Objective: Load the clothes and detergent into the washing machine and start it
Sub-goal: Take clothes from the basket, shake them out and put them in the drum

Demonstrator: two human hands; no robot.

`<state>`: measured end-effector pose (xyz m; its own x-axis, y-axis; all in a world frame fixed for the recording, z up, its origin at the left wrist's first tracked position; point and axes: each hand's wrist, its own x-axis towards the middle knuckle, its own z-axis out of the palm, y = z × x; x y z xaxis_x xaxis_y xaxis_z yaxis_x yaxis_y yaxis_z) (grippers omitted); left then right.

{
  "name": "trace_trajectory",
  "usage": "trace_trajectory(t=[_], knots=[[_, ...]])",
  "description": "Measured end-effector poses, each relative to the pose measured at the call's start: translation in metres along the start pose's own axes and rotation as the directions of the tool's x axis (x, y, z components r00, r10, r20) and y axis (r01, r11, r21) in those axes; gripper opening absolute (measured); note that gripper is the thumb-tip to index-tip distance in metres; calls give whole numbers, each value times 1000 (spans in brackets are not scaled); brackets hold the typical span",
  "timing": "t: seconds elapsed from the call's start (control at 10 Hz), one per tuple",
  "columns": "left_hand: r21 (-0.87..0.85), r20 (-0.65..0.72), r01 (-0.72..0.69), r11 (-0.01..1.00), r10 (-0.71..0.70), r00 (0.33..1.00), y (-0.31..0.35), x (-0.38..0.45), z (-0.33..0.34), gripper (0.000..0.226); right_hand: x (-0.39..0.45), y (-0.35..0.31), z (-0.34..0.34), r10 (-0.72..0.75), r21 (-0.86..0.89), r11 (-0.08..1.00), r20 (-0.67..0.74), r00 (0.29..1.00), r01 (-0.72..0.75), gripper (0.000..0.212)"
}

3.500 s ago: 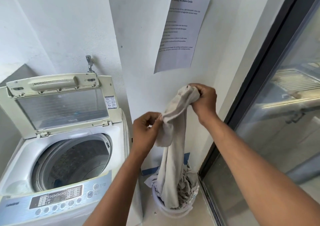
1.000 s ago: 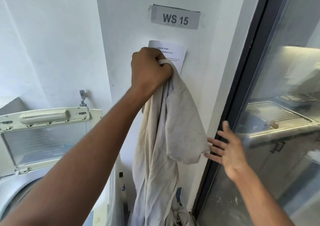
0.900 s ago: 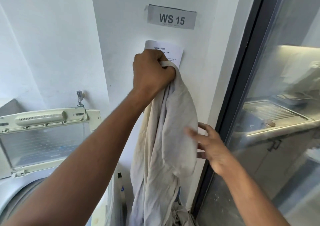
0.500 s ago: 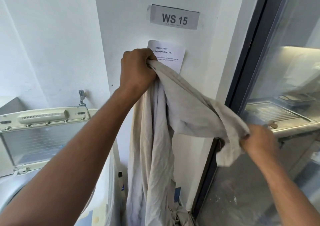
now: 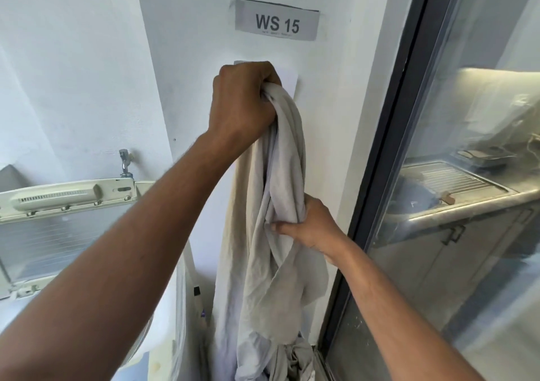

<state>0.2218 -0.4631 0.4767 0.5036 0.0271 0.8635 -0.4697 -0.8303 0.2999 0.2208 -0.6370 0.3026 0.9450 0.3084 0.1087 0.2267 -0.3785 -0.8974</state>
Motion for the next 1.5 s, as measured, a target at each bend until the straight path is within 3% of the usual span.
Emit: trace_trajectory(t=[0.2,0.3,0.4,0.5,0.6,0.7,0.8,0.9,1.0,1.1,1.2,1.3,1.4,1.5], knots=[[2,-6,5,1000,-5,1000,-17,4,-19,32,2,4,-38,-68,25,997,-207,976,75,21],[45,26,-44,998,43,999,-24,5,-26,43,-7,-11,-74,-140,3,989,-295,945,147,24],[57,41,-77,995,75,996,-26,6,-26,48,-19,-32,-99,-46,20,999,-119,992,49,38],[13,-21,-54,998,54,998,-23,7,-18,44,-29,-46,-97,87,101,989,188,978,-108,49],[-59,-77,-17,998,13,997,-22,4,-8,36,-34,-54,-71,-83,344,939,168,982,21,42],[-145,-86,65,987,-78,993,-15,2,1,16,-20,-58,-43,-201,486,844,-105,974,227,43],[-211,-101,63,976,-85,991,3,-1,8,11,1,-56,-22,-200,366,884,-263,944,289,72],[-309,-84,-3,951,-24,996,29,-6,9,14,13,-50,-8,-134,310,928,-237,962,206,103],[-360,6,-95,928,104,995,51,-11,11,18,22,-45,6,-11,225,973,-182,983,52,87],[-392,102,-163,906,218,971,56,-19,9,21,36,-26,9,112,279,957,-115,987,-77,55],[-444,100,-173,879,241,965,40,-31,-2,39,36,-17,4,273,481,862,-175,946,-160,45],[-455,14,-60,889,75,997,13,-66,-4,109,48,-57,12,241,818,571,-246,939,68,45],[-316,240,253,915,-181,954,-17,-122,23,169,56,-69,10,177,855,514,-186,967,70,43],[-154,505,557,816,-420,754,-33,-160,51,160,66,-77,3,39,930,351,-130,991,108,8]])
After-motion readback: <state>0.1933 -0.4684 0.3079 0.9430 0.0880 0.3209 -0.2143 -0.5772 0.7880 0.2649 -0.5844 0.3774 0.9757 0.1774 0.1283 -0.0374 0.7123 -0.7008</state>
